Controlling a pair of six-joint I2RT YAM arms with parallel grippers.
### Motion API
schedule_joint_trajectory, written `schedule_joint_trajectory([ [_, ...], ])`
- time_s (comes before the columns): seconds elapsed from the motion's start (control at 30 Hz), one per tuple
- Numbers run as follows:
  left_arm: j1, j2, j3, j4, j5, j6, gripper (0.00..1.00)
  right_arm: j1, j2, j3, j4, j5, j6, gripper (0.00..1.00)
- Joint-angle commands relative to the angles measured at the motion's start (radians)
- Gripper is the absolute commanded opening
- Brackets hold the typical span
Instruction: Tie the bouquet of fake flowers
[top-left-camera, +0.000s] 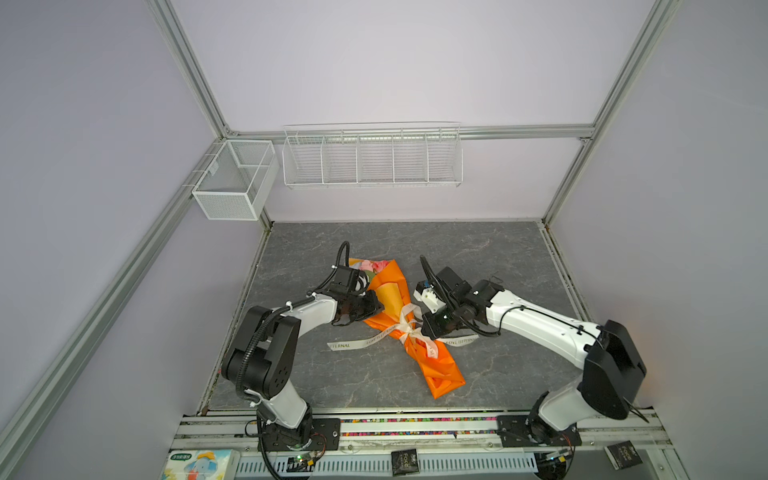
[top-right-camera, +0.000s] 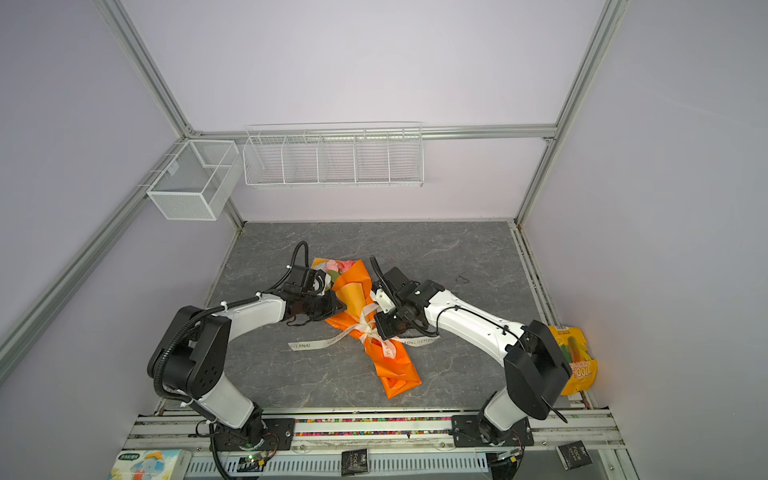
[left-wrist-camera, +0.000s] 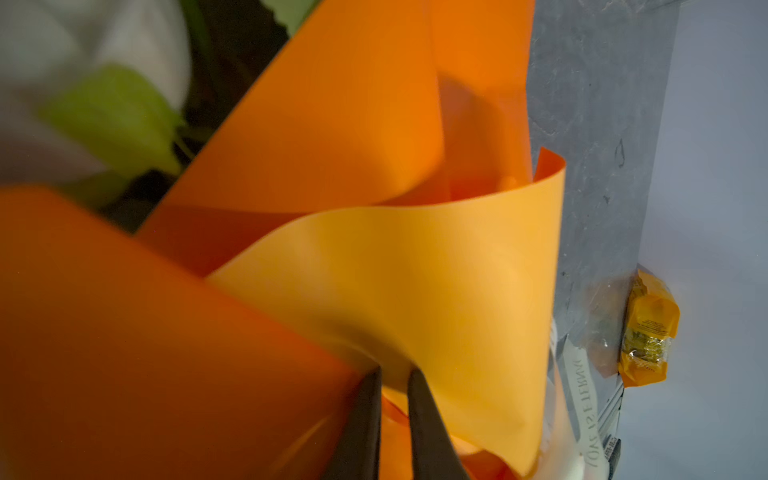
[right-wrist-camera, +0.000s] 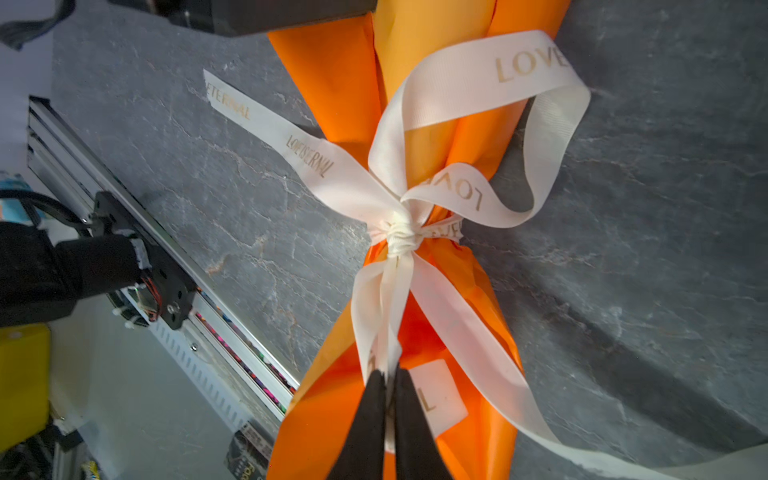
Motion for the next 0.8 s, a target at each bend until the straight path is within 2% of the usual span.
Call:
schedule_joint_trajectory([
  [0.0, 0.004, 0.016, -0.018, 0.024, 0.0, 0.013, 0.15, -0.008, -0.042, -0.02, -0.034, 0.086, 0.01, 0.22],
  [0.03, 0.004, 0.013, -0.02, 0.026, 0.0, 0.013, 0.14, -0.011, -0.038, -0.012, -0.068, 0.129, -0.002, 0.08],
  [0.13, 0.004, 0.012, -0.017, 0.017, 0.0, 0.018, 0.13, -0.027, -0.04, -0.013, -0.089, 0.128, -0.04, 0.07],
  [0.2, 0.005, 0.01, -0.017, 0.022, 0.012, 0.019, 0.13, -0.028, -0.043, 0.005, -0.117, 0.157, -0.044, 0.2],
  [0.27, 0.004, 0.009, -0.017, 0.024, 0.021, 0.017, 0.13, -0.026, -0.079, -0.014, -0.068, 0.032, -0.077, 0.2],
  [0.37, 0.004, 0.002, -0.013, 0.023, 0.026, 0.017, 0.13, -0.009, -0.101, -0.043, 0.011, -0.139, -0.066, 0.32],
  [0.43, 0.005, 0.0, -0.01, 0.024, 0.03, 0.017, 0.13, 0.009, -0.081, -0.046, 0.017, -0.169, -0.055, 0.32],
  [0.6, 0.004, -0.007, -0.005, 0.02, 0.043, 0.021, 0.13, 0.019, -0.02, -0.046, -0.004, -0.081, -0.037, 0.37],
  [0.77, 0.004, -0.006, -0.005, 0.017, 0.047, 0.025, 0.13, 0.026, 0.02, -0.042, -0.001, -0.053, -0.051, 0.37],
])
